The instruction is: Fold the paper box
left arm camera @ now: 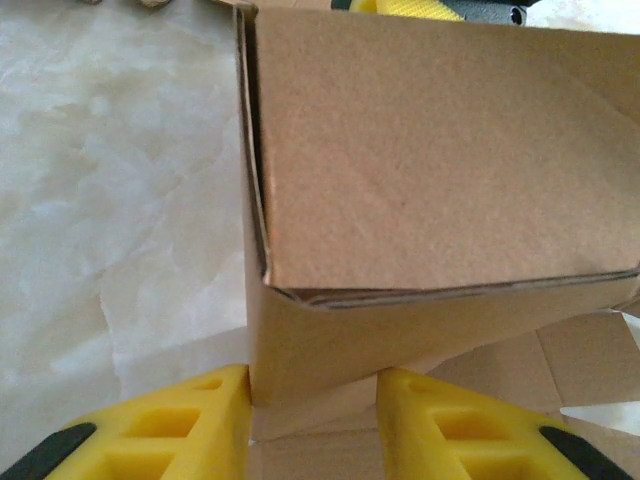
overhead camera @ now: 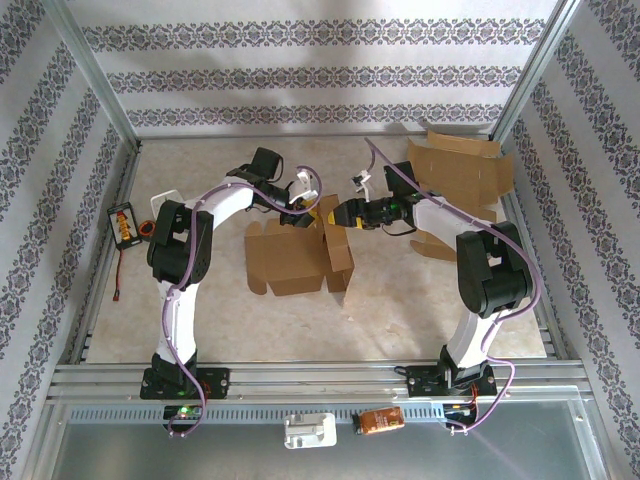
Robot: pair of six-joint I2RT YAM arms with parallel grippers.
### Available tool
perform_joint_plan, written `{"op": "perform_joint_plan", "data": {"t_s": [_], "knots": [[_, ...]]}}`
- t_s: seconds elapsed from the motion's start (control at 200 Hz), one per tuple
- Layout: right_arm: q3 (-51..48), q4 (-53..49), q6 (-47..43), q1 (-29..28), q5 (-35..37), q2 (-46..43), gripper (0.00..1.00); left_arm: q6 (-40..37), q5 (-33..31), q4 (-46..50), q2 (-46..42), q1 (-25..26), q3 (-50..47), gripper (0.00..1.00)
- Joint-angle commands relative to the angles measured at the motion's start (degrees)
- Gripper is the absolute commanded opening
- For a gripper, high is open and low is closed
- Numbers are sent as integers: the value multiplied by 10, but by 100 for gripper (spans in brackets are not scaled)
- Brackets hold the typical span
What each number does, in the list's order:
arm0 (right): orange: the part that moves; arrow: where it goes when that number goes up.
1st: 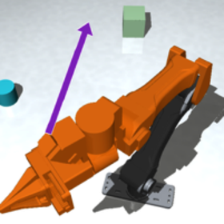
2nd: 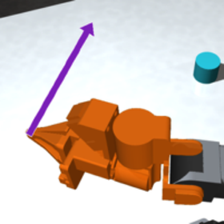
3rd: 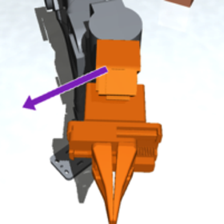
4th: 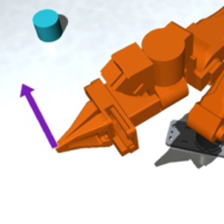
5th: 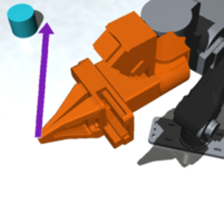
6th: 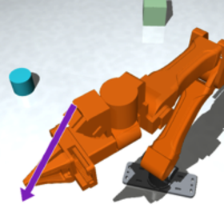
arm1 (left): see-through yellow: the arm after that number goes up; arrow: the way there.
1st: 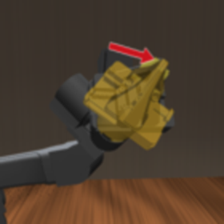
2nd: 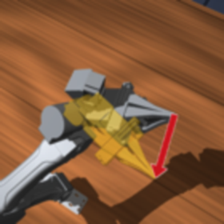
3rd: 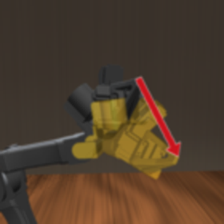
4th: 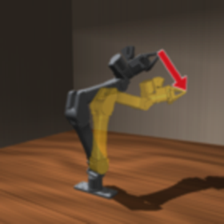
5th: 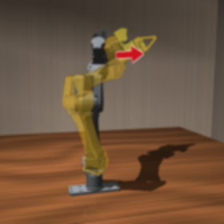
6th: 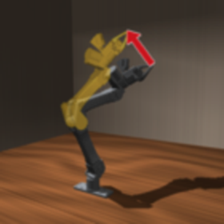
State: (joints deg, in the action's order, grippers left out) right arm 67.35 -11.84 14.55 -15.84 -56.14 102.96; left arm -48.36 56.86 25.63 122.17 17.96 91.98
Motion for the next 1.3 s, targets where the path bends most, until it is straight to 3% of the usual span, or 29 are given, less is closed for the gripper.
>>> {"op": "perform_joint_plan", "data": {"t_s": [0.0,0.365,0.68,0.859,1.049,1.199,1.294], "knots": [[17,13,-24,0,-22,15,77,-23,26,8,4,31,0,37],[33,-34,-55,22,-20,17,83,-25,0,-4,-7,31,-6,47],[48,-55,-72,14,-37,33,73,47,11,-80,2,36,-1,51],[46,-58,-71,13,-38,37,72,80,-17,-96,10,43,-1,39],[47,-57,-65,14,-35,31,74,124,-149,-157,-7,64,-45,22],[53,-55,-51,13,-32,22,76,168,-213,-219,-20,77,-79,6],[54,-52,-44,12,-28,17,76,183,-243,-257,-28,90,-101,4]]}}
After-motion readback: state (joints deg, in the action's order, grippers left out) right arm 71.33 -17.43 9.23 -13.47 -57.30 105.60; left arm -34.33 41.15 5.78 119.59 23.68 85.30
